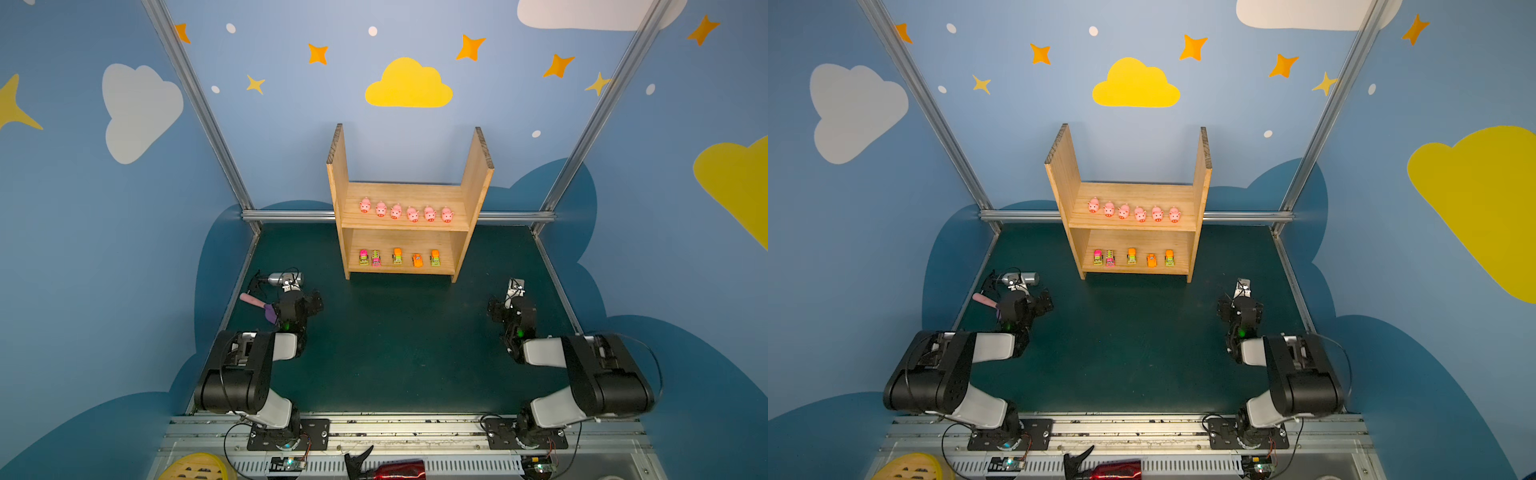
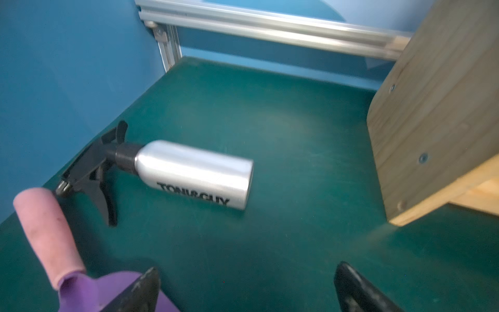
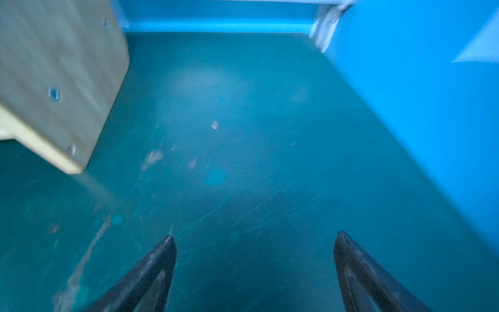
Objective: Place and organize the plastic toys onto the shelf
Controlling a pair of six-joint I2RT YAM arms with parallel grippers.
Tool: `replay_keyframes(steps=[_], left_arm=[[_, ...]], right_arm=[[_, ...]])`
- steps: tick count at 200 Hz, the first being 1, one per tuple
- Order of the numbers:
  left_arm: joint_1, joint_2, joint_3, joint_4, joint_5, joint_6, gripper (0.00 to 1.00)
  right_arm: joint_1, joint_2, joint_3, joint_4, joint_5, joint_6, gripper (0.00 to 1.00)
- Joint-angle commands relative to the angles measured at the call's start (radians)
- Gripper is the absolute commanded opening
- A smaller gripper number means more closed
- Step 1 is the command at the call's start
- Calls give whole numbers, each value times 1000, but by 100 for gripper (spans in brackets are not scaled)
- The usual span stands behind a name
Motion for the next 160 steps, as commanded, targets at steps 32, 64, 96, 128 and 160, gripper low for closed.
replay_keyframes(steps=[32,64,96,128,160], left_arm=[[7,-1,10,-15,49,-12,100],[7,-4,9,-13,50,-12,100],[8,-4,8,-10,48,-11,100],[7,-4,8,-10,48,-11,100],[7,-3,8,-11,49,-11,100]], right_arm=[[-41,-8,40,43,-190,-8,90],[-41,-21,48,7,-195,-9,90],[-41,-17,47,14,-195,-7,90],[-40,-18,47,11,-195,-8,90],[-39,-20,46,14,-193,-9,90]])
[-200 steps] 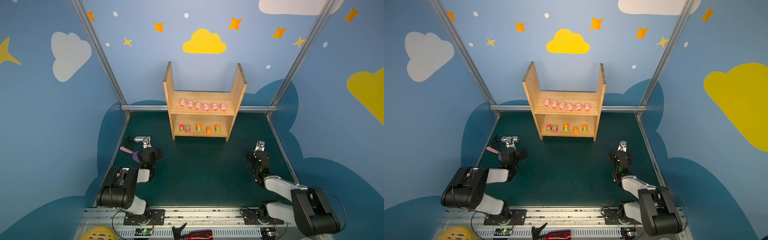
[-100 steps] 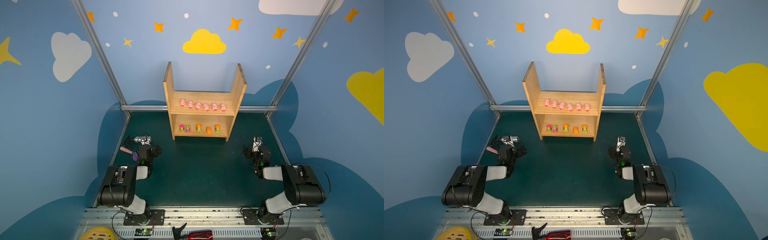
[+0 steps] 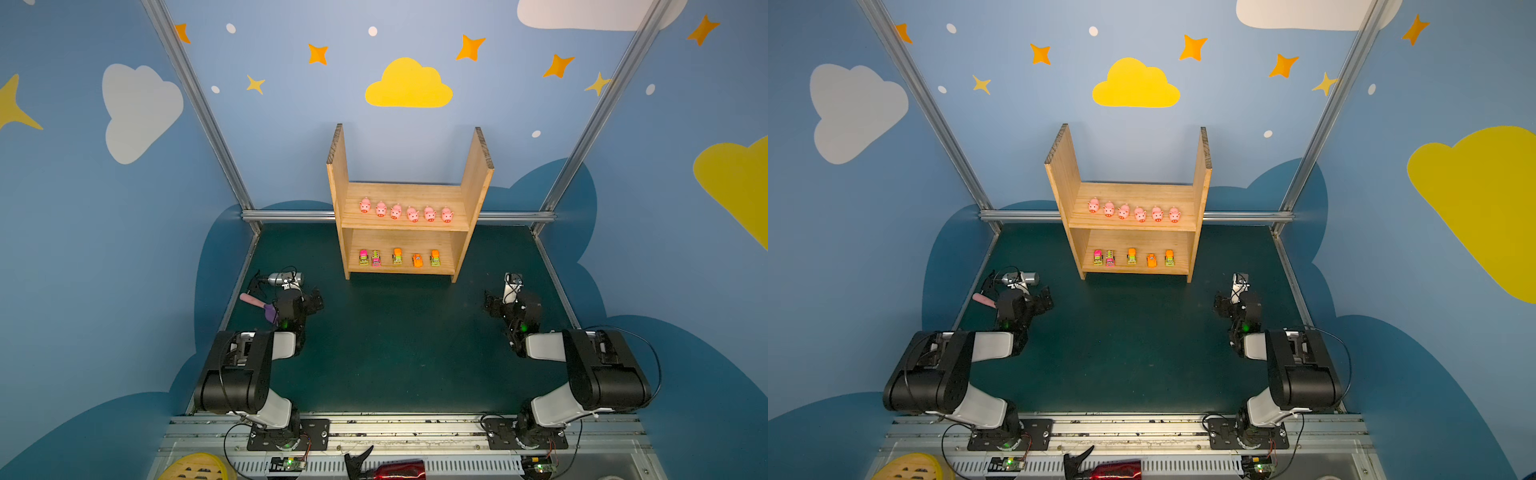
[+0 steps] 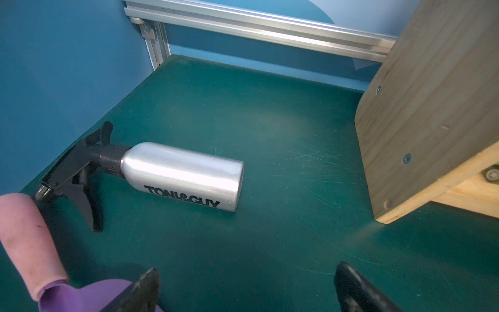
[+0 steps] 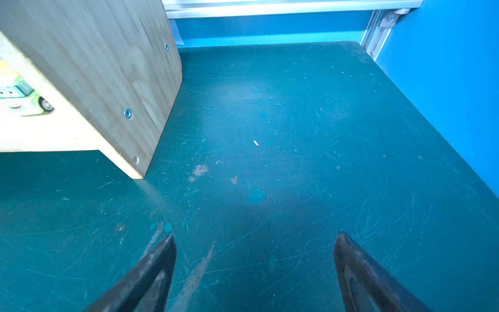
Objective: Place and organize the plastic toys onto the shelf
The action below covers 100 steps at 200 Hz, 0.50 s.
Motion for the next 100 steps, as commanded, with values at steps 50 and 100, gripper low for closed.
replay_keyframes(steps=[50,100], left_arm=[[3,-4,6,-6,10,-10,100],[2,-3,6,-6,10,-10,100]], right_arm=[[1,-16,12,-1,-5,-10,90],[0,-16,12,-1,-5,-9,90]])
